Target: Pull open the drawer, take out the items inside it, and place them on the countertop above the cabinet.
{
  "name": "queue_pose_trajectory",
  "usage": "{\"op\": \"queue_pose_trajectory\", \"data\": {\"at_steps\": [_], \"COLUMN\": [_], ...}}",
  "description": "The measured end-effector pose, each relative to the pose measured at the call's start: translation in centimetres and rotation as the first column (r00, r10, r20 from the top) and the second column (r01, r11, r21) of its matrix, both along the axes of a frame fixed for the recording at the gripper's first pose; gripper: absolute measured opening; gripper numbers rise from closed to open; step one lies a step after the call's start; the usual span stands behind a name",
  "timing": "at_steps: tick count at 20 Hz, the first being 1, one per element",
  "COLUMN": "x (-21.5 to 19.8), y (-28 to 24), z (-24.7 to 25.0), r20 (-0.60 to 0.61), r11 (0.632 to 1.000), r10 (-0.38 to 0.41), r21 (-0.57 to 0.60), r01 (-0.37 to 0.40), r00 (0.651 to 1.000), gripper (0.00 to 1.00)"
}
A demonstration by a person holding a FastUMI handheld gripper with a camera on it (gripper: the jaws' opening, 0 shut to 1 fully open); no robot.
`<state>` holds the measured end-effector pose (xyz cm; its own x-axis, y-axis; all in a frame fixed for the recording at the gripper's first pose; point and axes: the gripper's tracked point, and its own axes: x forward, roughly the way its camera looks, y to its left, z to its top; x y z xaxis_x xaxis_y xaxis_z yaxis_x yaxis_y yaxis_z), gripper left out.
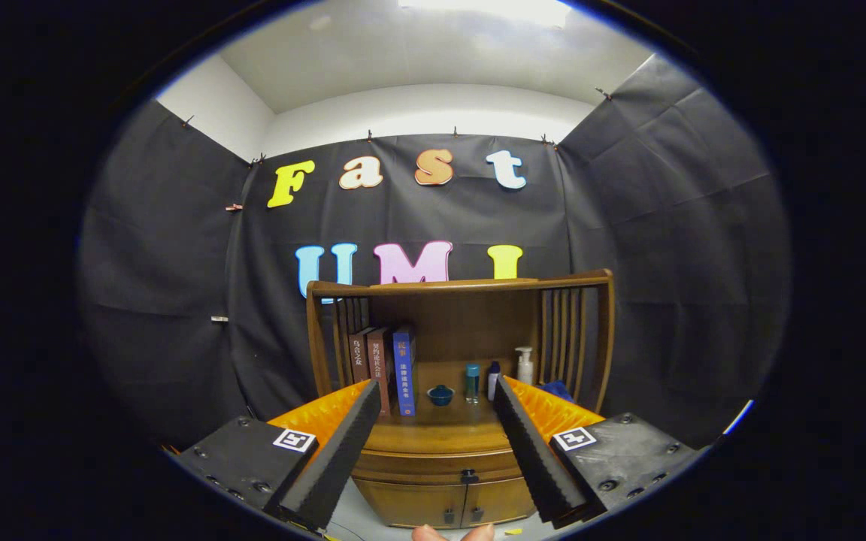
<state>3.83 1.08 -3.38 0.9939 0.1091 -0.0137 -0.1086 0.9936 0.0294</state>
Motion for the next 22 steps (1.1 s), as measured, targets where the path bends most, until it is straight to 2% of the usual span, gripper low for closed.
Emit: {"op": "queue_pose_trajectory", "data": {"at_steps": [5, 7, 15, 22], "x": [6.5, 8.1, 14.2, 16.7], "y": [1.1, 1.9, 1.0, -0.6], "z": [-1.7, -4.0, -18.9, -31.8], "r20": [0.068, 0.059, -0.044, -0.201], "r11": [1.000, 0.999, 0.997, 0.996], "r10": [0.012, 0.031, 0.014, -0.012], "r21": [0.003, -0.020, -0.069, -0.085], "r01": [-0.012, -0.030, -0.017, -0.006], "r00": [0.998, 0.998, 0.999, 0.980], "gripper": [0.99, 0.99, 0.99, 0.99]}}
